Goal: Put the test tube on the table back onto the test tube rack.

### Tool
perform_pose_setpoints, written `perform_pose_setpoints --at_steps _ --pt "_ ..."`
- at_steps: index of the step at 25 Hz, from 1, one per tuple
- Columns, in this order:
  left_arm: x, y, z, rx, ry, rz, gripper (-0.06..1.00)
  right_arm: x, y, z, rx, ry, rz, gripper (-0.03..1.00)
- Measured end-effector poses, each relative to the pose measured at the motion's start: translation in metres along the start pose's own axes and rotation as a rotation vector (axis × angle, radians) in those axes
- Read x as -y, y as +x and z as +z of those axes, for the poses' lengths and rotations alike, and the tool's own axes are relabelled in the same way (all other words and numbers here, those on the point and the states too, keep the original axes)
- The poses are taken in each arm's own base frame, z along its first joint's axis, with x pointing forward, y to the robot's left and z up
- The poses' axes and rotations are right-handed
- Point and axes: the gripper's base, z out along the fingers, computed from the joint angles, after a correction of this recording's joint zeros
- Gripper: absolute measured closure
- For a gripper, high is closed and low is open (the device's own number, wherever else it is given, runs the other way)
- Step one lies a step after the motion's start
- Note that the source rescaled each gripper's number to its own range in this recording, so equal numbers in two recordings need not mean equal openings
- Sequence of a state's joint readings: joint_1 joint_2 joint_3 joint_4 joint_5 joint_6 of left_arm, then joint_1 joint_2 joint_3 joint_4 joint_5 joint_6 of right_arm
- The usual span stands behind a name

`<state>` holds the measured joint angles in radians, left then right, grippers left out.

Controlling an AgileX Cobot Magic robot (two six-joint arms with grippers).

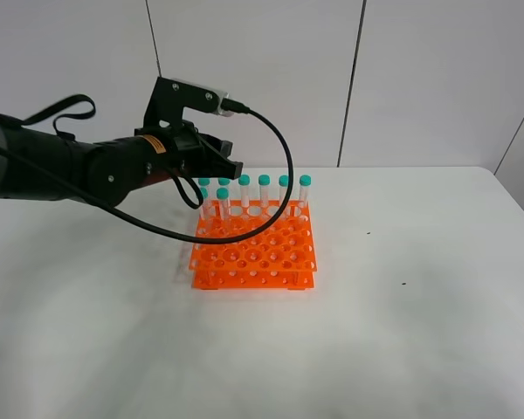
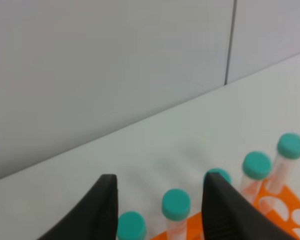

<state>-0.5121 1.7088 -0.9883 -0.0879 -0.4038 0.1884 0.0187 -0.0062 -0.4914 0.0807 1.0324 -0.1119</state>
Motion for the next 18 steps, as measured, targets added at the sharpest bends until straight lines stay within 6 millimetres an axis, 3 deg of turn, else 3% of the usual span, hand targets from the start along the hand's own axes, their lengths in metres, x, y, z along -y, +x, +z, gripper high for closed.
perform_pose_setpoints --at_steps 2,6,8,11,18 --pt "0.0 -0.006 -0.011 -0.038 0.013 -0.001 0.52 0.0 0.0 0.0 0.0 0.0 0.0 -0.03" --pt "0.002 -0.003 -0.025 -0.197 0.05 -0.003 0.11 0.0 0.0 0.0 0.0 0.0 0.0 -0.03" --pt "0.002 0.003 -0.028 -0.326 0.071 -0.011 0.0 0.0 0.0 0.0 0.0 0.0 0.0 -0.03" --pt "-0.009 0.0 -0.029 -0.489 0.074 -0.052 -0.04 0.0 0.0 0.0 0.0 0.0 0.0 -0.03" --pt "-0.043 -0.04 -0.018 -0.797 0.084 -0.124 -0.06 0.0 0.0 0.0 0.0 0.0 0.0 -0.03"
